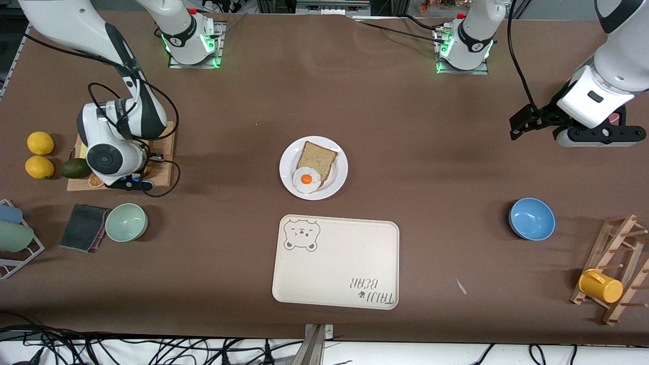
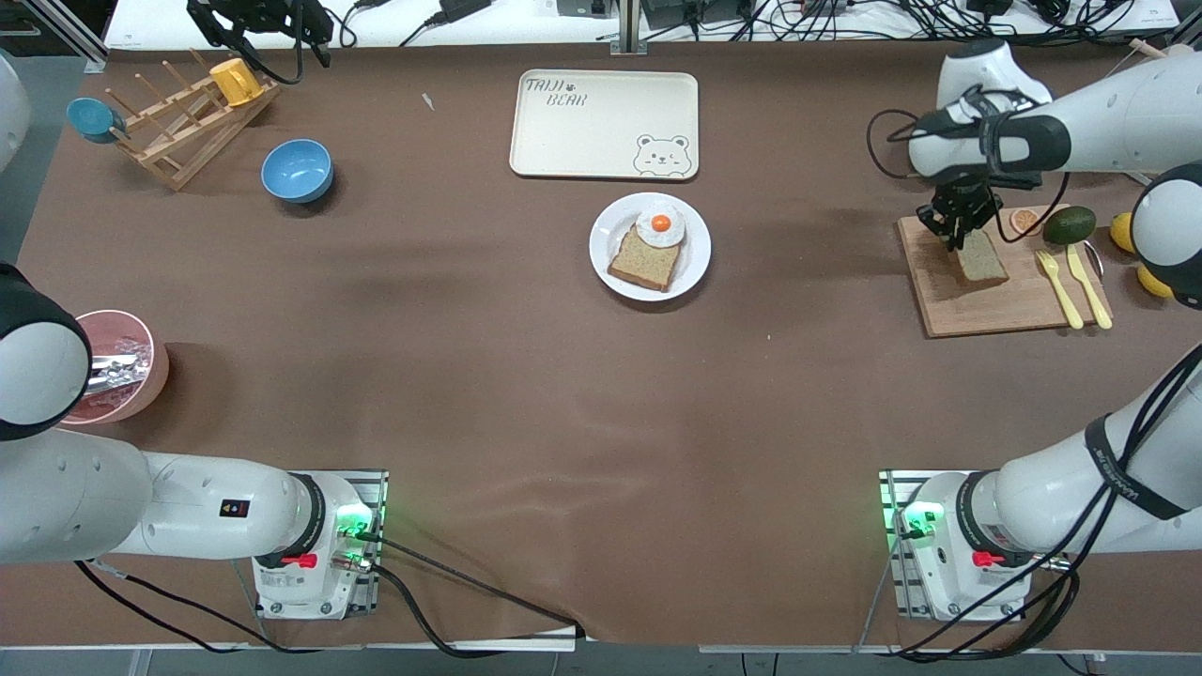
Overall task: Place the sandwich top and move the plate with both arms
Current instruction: 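Grasp the bread slice with the right gripper and lift it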
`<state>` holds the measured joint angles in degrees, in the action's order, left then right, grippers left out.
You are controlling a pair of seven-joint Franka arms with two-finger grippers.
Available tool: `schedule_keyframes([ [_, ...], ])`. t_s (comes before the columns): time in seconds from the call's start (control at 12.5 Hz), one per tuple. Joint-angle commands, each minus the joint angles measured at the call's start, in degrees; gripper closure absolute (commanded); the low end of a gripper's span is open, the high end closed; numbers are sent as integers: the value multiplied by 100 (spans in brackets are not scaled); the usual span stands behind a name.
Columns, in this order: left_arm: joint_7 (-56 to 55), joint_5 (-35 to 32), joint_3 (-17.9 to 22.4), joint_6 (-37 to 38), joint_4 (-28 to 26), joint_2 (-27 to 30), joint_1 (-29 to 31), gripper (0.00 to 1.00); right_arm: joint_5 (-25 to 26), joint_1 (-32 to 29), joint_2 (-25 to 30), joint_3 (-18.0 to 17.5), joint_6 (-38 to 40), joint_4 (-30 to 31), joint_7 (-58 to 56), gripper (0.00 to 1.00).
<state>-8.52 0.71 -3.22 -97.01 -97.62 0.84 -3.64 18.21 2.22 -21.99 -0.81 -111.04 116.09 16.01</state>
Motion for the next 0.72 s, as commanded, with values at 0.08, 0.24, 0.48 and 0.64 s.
schedule_keyframes([
  [0.08, 52, -133, -20, 33, 130, -57, -5, 0, -115, -20, 160, -752, 1493, -1033, 253, 100],
  [0.24, 52, -133, -20, 33, 130, -57, -13, 0, -509, 76, 108, -1130, 2057, -1640, 419, 100],
  [0.48, 52, -133, -20, 33, 130, -57, -14, 0, -931, 969, -112, -1228, 2157, -2203, 1068, 100],
  [0.64, 43, -133, -20, 33, 130, -57, -31, 0, -1379, 1533, -331, -1228, 2139, -2546, 1586, 100],
])
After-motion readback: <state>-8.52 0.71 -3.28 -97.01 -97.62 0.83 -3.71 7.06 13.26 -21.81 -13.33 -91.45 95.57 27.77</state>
